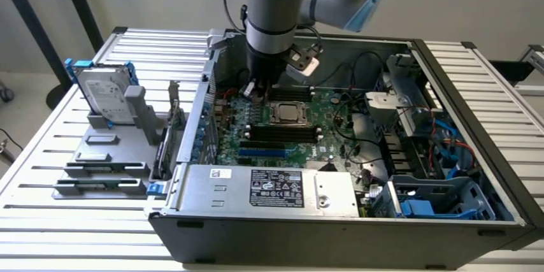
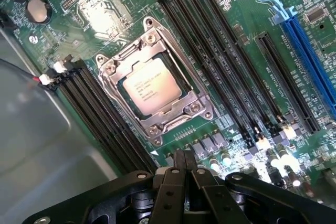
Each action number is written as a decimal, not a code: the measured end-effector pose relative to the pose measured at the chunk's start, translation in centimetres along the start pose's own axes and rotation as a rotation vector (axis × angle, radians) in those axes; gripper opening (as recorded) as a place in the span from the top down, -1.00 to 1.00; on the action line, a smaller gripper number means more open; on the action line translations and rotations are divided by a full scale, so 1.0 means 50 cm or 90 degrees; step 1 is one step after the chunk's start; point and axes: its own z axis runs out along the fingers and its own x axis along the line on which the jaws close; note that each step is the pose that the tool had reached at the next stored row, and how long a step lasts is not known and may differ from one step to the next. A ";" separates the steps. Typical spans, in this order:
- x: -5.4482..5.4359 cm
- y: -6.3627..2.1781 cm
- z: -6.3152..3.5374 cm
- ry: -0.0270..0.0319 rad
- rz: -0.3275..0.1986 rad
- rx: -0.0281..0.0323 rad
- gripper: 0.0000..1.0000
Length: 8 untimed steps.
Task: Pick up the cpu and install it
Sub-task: 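Install the first cpu locking lever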
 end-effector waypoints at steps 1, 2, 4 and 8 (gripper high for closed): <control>0.002 -0.001 -0.001 -0.0029 -0.004 -0.0008 0.79; 0.004 -0.003 -0.001 -0.0050 -0.007 -0.0012 0.79; 0.010 -0.007 0.001 -0.0084 -0.014 -0.0018 0.79; 0.022 -0.016 0.004 -0.0145 -0.029 -0.0016 0.79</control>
